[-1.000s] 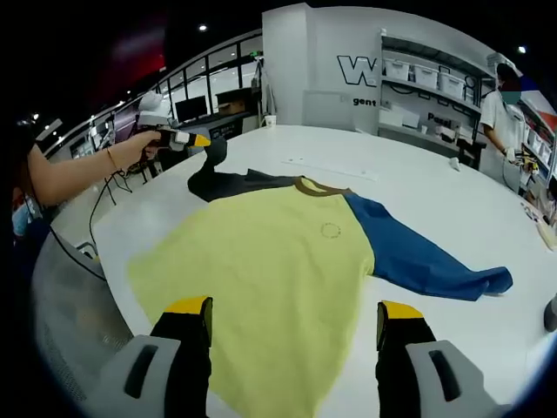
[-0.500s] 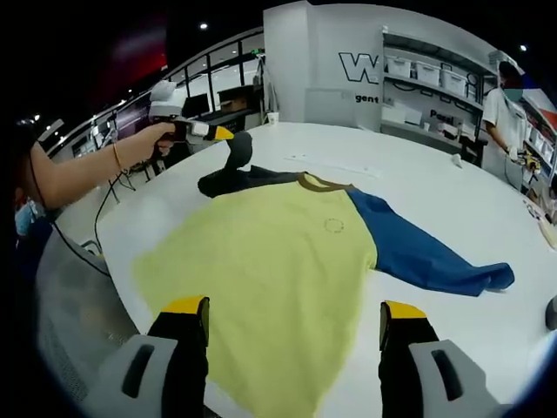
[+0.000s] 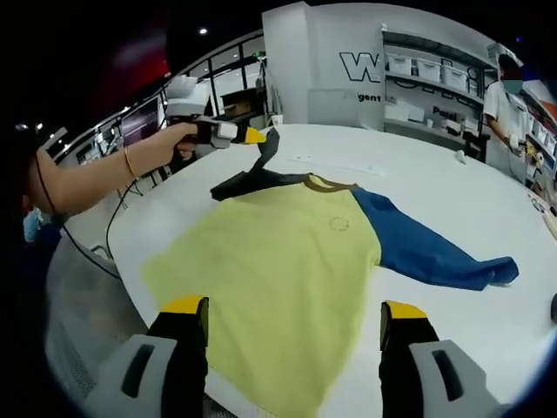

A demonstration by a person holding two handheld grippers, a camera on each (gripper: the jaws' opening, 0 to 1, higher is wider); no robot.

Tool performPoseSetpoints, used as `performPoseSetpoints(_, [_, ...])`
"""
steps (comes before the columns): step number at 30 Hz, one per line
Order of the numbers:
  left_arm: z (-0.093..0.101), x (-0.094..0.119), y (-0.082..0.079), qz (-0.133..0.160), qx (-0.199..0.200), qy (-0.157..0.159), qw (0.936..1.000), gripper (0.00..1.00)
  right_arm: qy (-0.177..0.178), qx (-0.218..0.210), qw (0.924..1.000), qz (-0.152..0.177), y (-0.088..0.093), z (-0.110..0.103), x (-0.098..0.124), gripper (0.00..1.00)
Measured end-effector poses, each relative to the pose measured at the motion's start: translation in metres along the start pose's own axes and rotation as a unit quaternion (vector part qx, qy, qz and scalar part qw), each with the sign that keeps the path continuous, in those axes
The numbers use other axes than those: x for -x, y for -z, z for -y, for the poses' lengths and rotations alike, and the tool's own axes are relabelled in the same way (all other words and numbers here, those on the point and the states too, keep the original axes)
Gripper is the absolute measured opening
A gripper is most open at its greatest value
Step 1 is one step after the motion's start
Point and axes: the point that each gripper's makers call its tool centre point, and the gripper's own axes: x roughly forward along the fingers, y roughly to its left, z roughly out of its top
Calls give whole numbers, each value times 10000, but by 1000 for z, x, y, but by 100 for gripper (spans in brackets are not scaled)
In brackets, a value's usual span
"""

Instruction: Fold the garment on the visible template until the final outline fits inside the template.

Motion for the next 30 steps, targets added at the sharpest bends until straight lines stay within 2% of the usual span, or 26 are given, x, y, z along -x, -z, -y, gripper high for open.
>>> performPoseSetpoints(12, [74, -33, 7, -142, -244, 581, 9979, 1, 115, -30, 9999, -14, 4, 7, 5, 79])
performPoseSetpoints(17, [91, -40, 9, -154, -423, 664, 9968, 1, 155, -86, 9998, -16, 7, 9, 7, 79])
performPoseSetpoints(20, [101, -51, 22, -320, -518, 777, 9951, 1, 162, -100, 9998, -30, 9, 10, 7, 79])
performPoseSetpoints(22, [108, -57, 30, -331, -639, 828, 9940, 1, 185, -110, 9998, -30, 10, 11, 7, 79])
performPoseSetpoints(24, [104, -65, 44, -547, -715, 713, 9934, 1, 181, -148, 9997, -33, 12, 11, 7, 79])
performPoseSetpoints(28, [101, -77, 65, -773, -764, 661, 9919, 1, 198, -168, 9997, -1, 12, 12, 6, 80])
performPoseSetpoints(30, [101, -78, 71, -802, -1033, 612, 9895, 1, 218, -179, 9996, -1, 13, 13, 7, 80])
